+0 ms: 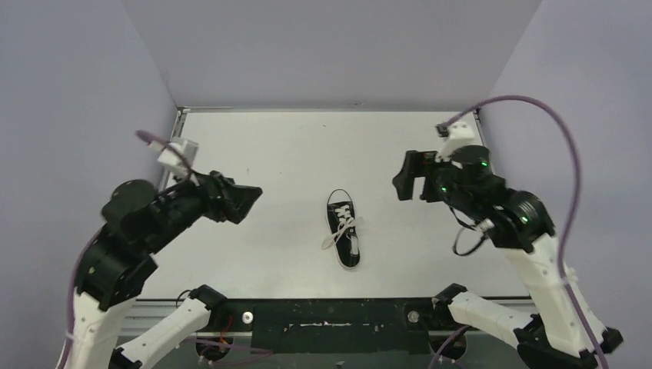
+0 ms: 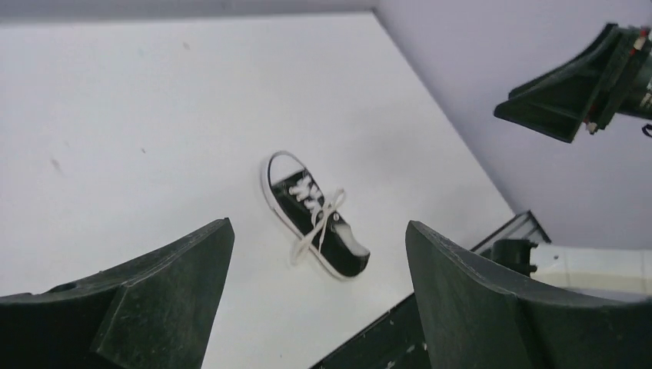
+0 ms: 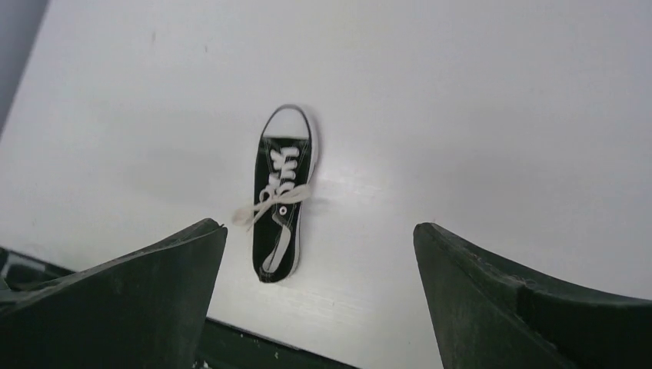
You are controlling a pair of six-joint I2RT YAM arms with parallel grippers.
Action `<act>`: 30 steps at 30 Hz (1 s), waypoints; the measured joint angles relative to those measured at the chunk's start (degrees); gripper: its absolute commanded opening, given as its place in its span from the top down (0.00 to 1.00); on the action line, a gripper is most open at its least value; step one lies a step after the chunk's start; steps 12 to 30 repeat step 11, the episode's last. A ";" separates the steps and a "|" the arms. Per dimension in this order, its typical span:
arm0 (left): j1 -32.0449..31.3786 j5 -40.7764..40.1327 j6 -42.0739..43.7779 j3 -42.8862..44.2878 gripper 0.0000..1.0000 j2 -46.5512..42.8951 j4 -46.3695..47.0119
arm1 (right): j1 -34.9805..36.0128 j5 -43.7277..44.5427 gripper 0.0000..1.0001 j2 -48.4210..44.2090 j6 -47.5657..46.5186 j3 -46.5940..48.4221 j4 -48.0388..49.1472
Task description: Tie the shoes
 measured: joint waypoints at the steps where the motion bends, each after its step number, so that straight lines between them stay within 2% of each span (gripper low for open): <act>1: 0.00 -1.05 0.20 1.75 0.19 -1.62 0.09 | 0.00 2.75 0.00 -3.32 0.02 2.54 -0.85; 6: 0.04 -9.51 2.54 9.68 0.19 -8.26 0.02 | 0.00 14.12 0.00 -16.96 1.05 11.08 -5.33; 11: 0.04 -15.39 5.62 10.99 0.19 -8.11 -0.70 | -0.04 22.08 0.00 -18.75 1.46 15.63 -8.13; 30: 0.04 -15.39 5.62 10.99 0.19 -8.11 -0.70 | -0.04 22.08 0.00 -18.75 1.46 15.63 -8.13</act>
